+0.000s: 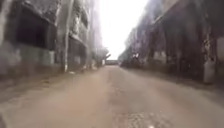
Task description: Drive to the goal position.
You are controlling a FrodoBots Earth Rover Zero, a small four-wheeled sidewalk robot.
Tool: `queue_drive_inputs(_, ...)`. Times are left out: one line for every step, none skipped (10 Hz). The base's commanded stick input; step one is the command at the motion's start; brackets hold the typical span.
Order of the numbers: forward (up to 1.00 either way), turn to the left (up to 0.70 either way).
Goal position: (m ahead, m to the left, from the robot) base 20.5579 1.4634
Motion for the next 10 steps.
queue_drive_inputs(0.7, 0.01)
queue_drive_inputs(0.7, 0.01)
queue_drive_inputs(0.7, 0.01)
queue_drive_inputs(0.7, 0.01)
queue_drive_inputs(0.7, 0.01)
queue_drive_inputs(0.7, 0.01)
queue_drive_inputs(0.7, 0.01)
queue_drive_inputs(0.7, 0.01)
queue_drive_inputs(0.7, 0.01)
queue_drive_inputs(0.7, 0.01)
